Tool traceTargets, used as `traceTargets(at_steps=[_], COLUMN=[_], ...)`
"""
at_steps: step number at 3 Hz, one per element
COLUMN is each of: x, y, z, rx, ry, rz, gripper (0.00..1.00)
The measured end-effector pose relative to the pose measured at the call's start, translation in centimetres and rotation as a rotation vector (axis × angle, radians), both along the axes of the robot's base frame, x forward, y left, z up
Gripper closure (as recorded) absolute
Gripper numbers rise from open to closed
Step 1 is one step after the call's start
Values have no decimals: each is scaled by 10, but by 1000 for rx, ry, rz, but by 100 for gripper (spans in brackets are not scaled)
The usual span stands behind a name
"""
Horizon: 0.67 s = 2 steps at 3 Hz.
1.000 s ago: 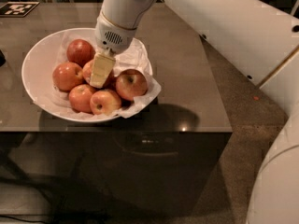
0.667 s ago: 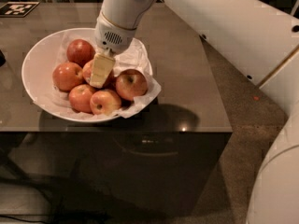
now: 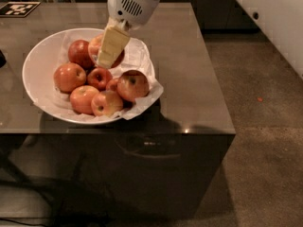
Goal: Pick apple from white bowl
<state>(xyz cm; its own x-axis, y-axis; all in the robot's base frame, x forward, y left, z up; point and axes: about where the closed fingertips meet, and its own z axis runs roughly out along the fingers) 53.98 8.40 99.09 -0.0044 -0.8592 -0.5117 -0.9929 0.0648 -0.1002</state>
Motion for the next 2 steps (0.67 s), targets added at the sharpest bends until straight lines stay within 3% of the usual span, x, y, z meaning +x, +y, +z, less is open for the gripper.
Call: traceTargets(at_steps=[1,2], x=[-9,-18], y=[-14,-13], z=[49,99], rx=[22,38], ry=[-50,-101], rz=[7,46], gripper=[100,100])
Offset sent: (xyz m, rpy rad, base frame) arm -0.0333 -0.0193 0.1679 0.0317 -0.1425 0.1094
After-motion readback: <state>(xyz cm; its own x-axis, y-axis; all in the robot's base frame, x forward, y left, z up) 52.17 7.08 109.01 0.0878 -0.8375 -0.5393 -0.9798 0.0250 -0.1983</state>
